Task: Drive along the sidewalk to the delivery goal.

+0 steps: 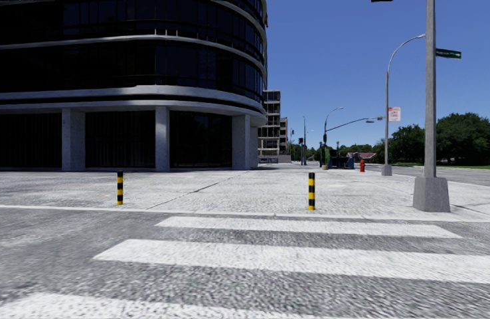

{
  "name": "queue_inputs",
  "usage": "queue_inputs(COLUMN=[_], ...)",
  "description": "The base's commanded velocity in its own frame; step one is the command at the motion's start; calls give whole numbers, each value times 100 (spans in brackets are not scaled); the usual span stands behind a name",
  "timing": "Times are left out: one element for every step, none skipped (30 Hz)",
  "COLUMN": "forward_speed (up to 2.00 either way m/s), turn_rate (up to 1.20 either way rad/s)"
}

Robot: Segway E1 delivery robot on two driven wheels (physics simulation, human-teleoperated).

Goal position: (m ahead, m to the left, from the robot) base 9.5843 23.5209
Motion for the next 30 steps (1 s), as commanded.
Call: queue_inputs(forward_speed=[200, 200, 200, 200, 200, 200, 200, 200, 200, 200, 200, 200, 200, 200, 200, 200, 200, 200, 200, 200, 200, 200, 200, 200, 200, 200, 200, 200, 200, 200], turn_rate=[0, 0, 0, 0, 0, 0, 0, 0, 0, 0, 0, 0, 0, 0, 0, 0, 0, 0, 0, 0, 0, 0, 0, 0, 0, 0, 0, 0, 0, 0])
